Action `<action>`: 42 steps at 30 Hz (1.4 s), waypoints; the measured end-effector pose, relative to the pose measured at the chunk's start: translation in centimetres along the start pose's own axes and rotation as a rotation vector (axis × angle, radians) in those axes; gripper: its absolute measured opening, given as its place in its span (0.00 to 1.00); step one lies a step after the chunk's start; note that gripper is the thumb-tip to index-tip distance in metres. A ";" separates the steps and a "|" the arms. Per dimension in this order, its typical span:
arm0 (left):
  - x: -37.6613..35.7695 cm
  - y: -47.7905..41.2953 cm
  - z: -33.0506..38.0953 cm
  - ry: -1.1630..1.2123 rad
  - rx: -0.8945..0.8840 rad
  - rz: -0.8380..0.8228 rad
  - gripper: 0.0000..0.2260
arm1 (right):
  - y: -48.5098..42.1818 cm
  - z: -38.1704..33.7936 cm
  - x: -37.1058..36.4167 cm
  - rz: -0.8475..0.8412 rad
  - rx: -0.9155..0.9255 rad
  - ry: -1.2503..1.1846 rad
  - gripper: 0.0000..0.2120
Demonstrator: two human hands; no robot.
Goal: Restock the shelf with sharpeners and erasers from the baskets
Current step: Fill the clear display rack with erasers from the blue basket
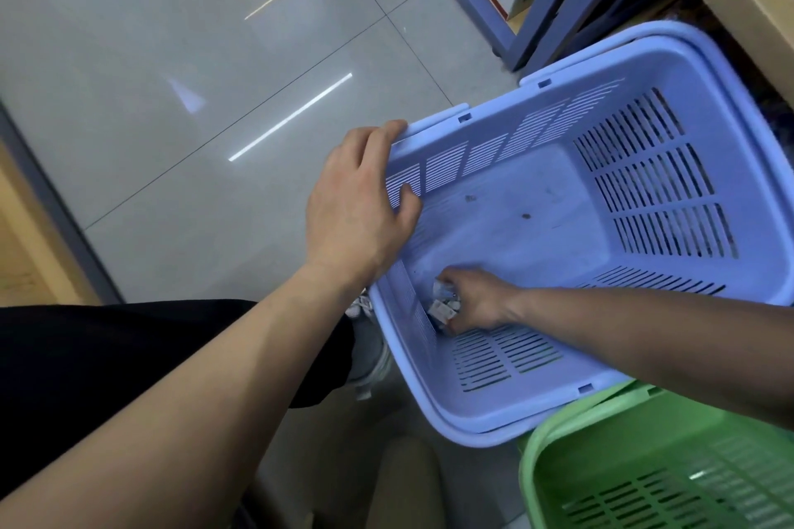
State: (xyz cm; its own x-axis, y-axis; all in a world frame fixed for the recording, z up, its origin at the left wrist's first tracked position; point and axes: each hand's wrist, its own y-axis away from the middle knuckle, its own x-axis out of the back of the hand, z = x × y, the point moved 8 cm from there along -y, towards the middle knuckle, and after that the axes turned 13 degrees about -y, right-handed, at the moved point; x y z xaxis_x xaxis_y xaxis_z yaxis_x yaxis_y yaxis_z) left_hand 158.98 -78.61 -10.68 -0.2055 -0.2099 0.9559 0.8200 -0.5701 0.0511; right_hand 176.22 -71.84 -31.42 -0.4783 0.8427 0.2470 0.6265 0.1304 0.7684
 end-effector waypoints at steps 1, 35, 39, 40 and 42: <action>0.0 0.0 0.0 -0.003 0.000 0.000 0.27 | 0.0 -0.2 -0.1 -0.017 0.012 0.007 0.27; -0.1 0.1 0.2 -0.020 -0.044 -0.006 0.27 | 3.3 -4.1 5.2 0.031 0.087 -0.332 0.21; 1.3 0.6 0.9 -0.252 -0.115 0.040 0.28 | 9.9 -5.8 10.7 0.288 0.141 -0.518 0.21; 1.7 0.8 1.3 -0.300 -0.142 0.041 0.29 | 12.2 -6.3 11.9 0.357 0.149 -0.573 0.21; 3.0 1.1 2.7 -0.306 -0.194 0.031 0.28 | 17.1 -7.6 13.6 0.468 0.178 -0.650 0.21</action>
State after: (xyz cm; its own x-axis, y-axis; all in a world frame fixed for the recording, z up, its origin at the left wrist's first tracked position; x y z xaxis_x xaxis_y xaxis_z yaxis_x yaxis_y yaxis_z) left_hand 160.68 -77.68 -6.98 0.0115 0.0015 0.9999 0.7008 -0.7133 -0.0069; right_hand 175.78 -62.07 -10.42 0.2744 0.9578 0.0859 0.7871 -0.2750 0.5521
